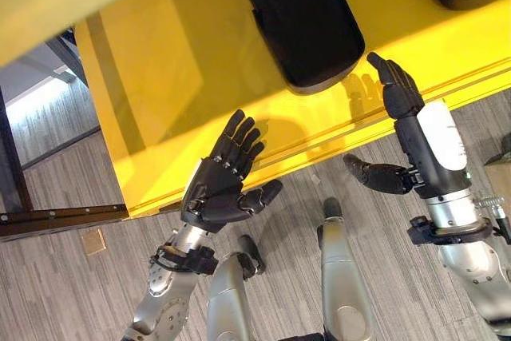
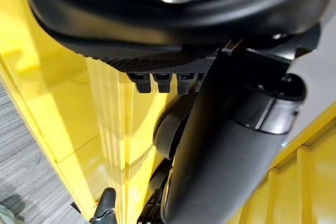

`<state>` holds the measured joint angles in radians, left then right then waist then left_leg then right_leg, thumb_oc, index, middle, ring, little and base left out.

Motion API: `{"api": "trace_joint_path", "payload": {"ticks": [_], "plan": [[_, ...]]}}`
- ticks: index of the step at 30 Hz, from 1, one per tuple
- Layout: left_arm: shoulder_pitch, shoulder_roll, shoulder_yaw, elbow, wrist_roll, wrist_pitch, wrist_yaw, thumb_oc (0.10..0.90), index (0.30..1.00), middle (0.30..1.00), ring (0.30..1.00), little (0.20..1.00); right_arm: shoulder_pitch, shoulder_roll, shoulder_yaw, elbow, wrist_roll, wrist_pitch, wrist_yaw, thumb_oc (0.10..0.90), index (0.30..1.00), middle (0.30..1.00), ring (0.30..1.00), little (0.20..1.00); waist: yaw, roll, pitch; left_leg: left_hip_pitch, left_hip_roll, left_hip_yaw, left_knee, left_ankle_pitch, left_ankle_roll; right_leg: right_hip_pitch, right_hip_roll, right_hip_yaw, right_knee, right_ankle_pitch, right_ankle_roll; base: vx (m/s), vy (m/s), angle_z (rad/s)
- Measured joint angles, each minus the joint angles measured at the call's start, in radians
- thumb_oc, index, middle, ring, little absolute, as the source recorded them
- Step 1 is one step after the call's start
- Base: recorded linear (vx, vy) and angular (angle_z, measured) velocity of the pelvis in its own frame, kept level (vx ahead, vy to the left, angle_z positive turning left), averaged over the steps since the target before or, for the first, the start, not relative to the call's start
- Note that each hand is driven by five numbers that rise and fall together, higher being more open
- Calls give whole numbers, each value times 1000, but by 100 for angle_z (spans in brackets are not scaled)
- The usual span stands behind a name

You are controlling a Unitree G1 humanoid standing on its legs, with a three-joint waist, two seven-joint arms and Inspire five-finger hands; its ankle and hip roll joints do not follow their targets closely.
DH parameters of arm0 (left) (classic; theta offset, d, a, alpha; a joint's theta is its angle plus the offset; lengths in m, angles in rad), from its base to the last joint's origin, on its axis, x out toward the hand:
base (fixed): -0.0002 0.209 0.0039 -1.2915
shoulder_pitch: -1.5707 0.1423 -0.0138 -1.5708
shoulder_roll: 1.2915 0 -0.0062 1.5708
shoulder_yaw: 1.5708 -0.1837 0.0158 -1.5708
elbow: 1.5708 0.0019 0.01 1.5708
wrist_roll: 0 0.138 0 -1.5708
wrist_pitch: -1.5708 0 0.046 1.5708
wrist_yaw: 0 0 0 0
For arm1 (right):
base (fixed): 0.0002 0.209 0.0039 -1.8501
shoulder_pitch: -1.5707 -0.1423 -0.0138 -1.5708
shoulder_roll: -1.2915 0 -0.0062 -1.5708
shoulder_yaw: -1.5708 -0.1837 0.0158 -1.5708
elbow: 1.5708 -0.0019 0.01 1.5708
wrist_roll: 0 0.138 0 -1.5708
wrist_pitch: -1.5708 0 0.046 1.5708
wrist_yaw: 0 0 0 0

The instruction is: Move parts from the plastic box to the shelf.

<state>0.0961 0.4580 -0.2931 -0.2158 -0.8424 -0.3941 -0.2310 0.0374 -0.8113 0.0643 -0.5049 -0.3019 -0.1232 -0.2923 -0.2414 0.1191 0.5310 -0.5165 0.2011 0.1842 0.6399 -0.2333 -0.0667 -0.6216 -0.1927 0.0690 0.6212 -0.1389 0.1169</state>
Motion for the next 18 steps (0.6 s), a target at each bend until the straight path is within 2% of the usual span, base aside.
{"api": "trace_joint_path", "payload": {"ticks": [6, 11, 18], "plan": [[2, 9, 2, 0, 0, 1, -1, 900, 1000, 1000, 1000, 1000, -1, 0, 1, 3, 0, 5, 4, 900, 1000, 1000, 1000, 1000, 2, -2, 0, -6, 0, -8, 2, 0, 0, 5, 0, -7, -3, 1, 0, -2, -23, 2], [1, 42, 2, 0, 0, 1, -2, 900, 1000, 1000, 1000, 1000, -4, -13, 44, 7, 0, 41, 24, 900, 1000, 1000, 1000, 1000, 2, -3, 1, -8, 1, -21, 2, 3, -5, 12, 0, -21, -1, 1, 0, -6, -36, 5], [-3, 42, 2, 0, 0, 3, -3, 900, 1000, 1000, 1000, 1000, -6, -18, 76, 84, 0, 74, 21, 900, 1000, 1000, 1000, 1000, 23, -7, 1, -13, 1, -26, 10, 0, 0, 14, 0, -25, 0, 0, -1, 0, -8, 1]]}}
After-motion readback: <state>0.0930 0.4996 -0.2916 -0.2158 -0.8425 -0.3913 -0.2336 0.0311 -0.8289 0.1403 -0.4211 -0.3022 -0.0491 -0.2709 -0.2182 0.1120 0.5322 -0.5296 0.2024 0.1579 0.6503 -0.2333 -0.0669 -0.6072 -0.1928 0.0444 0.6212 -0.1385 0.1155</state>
